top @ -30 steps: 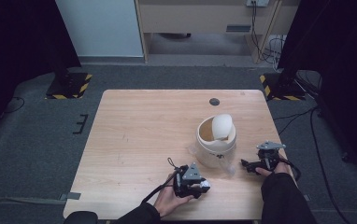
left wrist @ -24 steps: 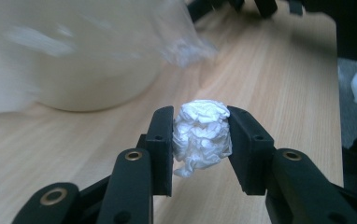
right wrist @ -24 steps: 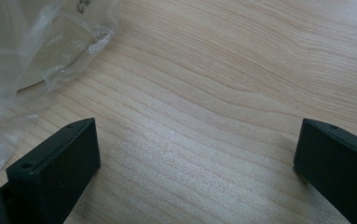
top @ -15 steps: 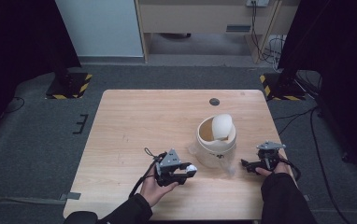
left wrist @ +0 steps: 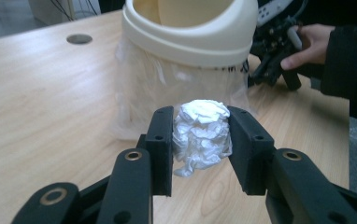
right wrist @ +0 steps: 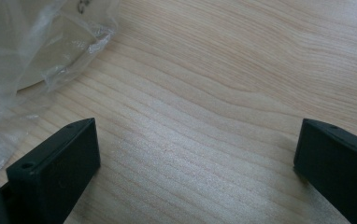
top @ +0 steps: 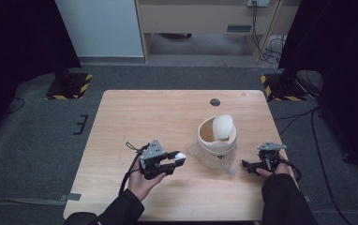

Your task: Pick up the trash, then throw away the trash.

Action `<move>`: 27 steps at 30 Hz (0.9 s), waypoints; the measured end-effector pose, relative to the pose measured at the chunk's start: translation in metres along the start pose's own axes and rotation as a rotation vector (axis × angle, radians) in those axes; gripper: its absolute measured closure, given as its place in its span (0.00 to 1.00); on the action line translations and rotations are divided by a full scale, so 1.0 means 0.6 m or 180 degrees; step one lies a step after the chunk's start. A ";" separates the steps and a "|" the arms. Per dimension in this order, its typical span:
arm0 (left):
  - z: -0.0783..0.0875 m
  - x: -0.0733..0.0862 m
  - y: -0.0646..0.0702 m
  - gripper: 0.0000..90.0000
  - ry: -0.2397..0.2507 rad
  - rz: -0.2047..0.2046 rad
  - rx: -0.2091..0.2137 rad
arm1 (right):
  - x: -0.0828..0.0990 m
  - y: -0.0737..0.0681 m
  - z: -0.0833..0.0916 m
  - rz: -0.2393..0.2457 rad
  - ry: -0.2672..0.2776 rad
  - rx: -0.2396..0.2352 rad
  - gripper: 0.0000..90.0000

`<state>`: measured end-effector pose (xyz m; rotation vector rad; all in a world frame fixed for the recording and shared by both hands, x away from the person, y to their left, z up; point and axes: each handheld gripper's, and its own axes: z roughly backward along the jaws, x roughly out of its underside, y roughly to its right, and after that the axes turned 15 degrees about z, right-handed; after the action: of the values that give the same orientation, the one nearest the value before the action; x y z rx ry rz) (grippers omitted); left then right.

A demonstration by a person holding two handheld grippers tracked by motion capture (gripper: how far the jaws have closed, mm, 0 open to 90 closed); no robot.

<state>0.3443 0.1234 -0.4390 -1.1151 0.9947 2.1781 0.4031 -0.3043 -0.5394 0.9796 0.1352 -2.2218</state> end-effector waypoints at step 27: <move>0.092 -0.079 -0.024 0.70 0.0780 0.0076 -0.0116 | 0.000 0.000 0.000 0.0006 -0.0001 0.0000 0.01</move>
<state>0.3542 0.1710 -0.3831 -1.4201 1.0788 2.1214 0.4032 -0.3044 -0.5394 0.9792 0.1339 -2.2202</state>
